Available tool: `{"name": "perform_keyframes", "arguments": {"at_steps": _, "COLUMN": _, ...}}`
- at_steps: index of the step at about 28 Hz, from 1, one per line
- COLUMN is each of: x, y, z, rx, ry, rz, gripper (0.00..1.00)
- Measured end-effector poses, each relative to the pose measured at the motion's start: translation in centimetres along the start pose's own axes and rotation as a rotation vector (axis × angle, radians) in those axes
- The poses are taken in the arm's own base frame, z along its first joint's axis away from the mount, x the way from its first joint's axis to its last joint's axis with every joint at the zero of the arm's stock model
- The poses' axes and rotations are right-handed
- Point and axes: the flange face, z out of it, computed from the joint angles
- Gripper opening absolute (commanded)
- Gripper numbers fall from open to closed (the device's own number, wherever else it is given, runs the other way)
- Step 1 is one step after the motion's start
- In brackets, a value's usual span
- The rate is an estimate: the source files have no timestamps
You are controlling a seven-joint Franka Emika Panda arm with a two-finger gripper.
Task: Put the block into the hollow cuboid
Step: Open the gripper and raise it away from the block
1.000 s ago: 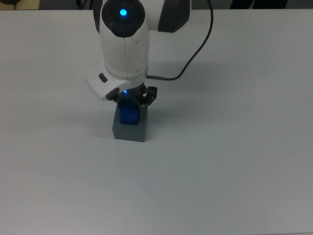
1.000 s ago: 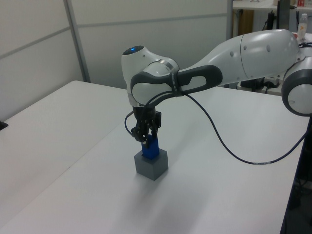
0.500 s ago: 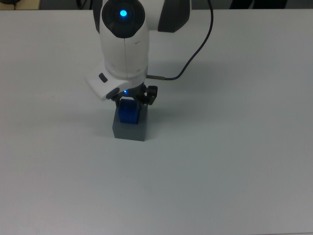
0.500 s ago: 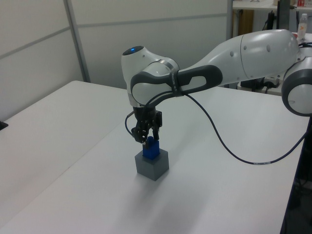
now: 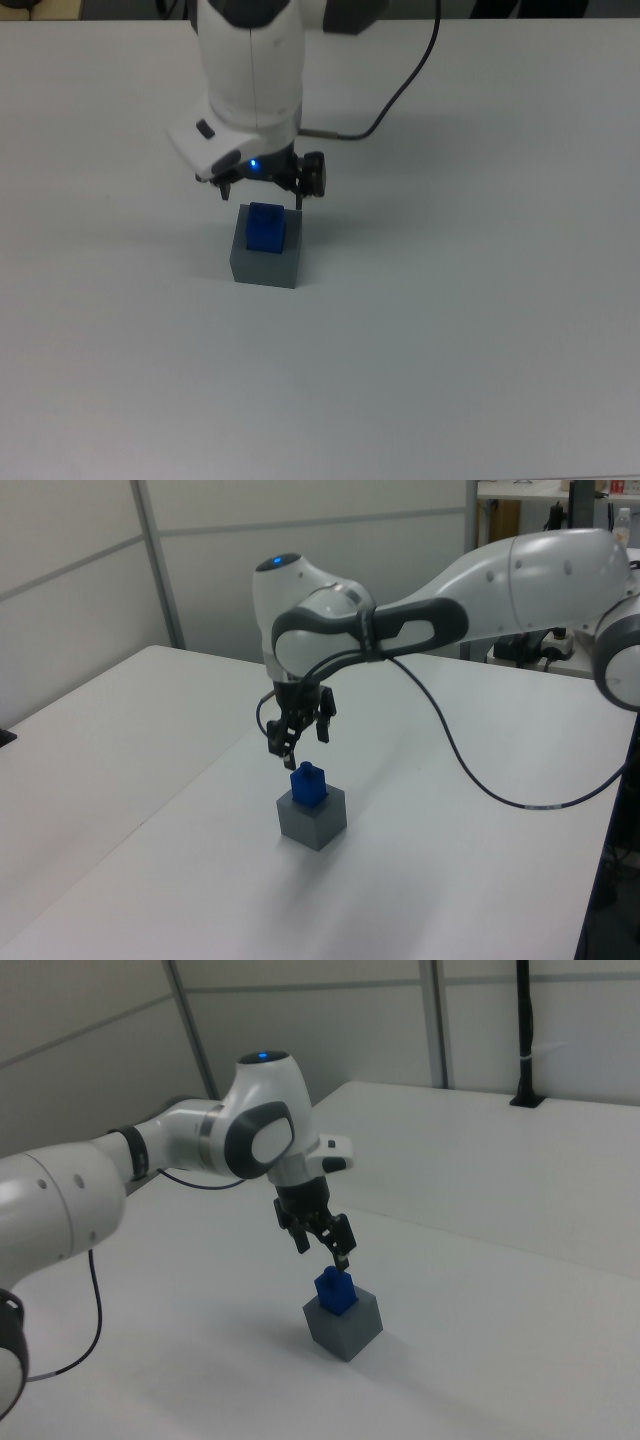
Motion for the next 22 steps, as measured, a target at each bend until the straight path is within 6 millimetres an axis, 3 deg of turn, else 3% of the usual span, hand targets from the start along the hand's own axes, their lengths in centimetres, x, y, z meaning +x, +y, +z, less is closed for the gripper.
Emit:
{"name": "perform_keyframes", "arguments": {"at_steps": 6, "x": -3.0, "y": 0.5, "z": -4.1, "rx": 0.007, "ry": 0.026, "rz": -0.016, "gripper": 1.00}}
{"name": "perform_keyframes", "arguments": {"at_steps": 13, "x": -8.5, "y": 1.3, "z": -9.0, "rx": 0.015, "ry": 0.061, "rz": -0.025, "gripper": 1.00}}
{"name": "perform_keyframes", "arguments": {"at_steps": 19, "x": -12.3, "y": 2.1, "z": -11.6, "rx": 0.021, "ry": 0.091, "rz": -0.025, "gripper": 1.00}}
{"name": "perform_keyframes", "arguments": {"at_steps": 22, "x": -13.3, "y": 2.3, "z": -12.0, "rx": 0.021, "ry": 0.087, "rz": -0.025, "gripper": 1.00}}
